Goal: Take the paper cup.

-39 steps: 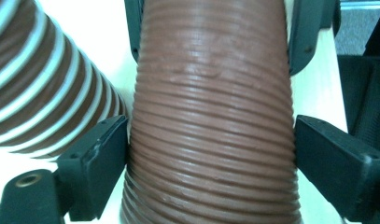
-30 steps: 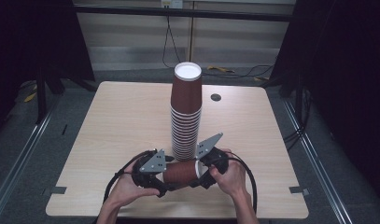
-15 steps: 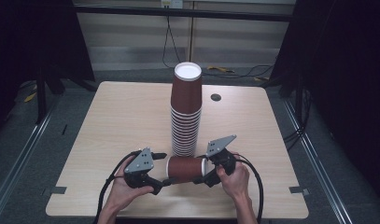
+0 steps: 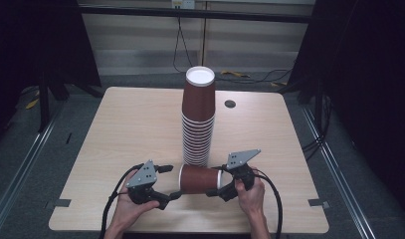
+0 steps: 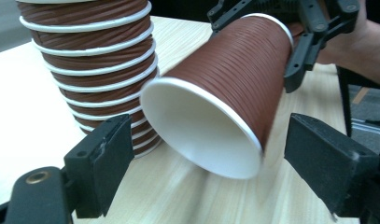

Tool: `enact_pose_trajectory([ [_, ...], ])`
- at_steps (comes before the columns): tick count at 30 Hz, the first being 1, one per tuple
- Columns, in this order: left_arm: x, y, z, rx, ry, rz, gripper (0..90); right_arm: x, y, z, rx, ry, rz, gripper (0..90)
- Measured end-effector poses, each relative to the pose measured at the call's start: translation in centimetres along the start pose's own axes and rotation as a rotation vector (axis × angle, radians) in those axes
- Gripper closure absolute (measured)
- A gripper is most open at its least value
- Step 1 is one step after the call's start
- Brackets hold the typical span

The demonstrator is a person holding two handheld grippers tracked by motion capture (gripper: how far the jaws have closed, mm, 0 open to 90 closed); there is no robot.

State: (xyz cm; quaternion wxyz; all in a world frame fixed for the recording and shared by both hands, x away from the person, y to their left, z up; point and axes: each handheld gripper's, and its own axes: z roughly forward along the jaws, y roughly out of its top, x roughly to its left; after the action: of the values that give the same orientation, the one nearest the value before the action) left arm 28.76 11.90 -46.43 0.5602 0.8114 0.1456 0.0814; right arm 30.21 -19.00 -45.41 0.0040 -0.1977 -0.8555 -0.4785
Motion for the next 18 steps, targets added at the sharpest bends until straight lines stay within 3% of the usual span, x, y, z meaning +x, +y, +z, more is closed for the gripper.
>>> enact_pose_trajectory([
  [9, -0.3, -0.6, 0.2, -0.035, -0.001, -0.025, 15.5, -0.2, -0.8, 0.3, -0.074, 0.016, 0.005, 21.4],
  [18, -0.4, -0.7, 0.3, -0.031, -0.009, -0.023, 15.5, -0.3, -1.5, 0.4, -0.155, 0.051, -0.006, 21.4],
])
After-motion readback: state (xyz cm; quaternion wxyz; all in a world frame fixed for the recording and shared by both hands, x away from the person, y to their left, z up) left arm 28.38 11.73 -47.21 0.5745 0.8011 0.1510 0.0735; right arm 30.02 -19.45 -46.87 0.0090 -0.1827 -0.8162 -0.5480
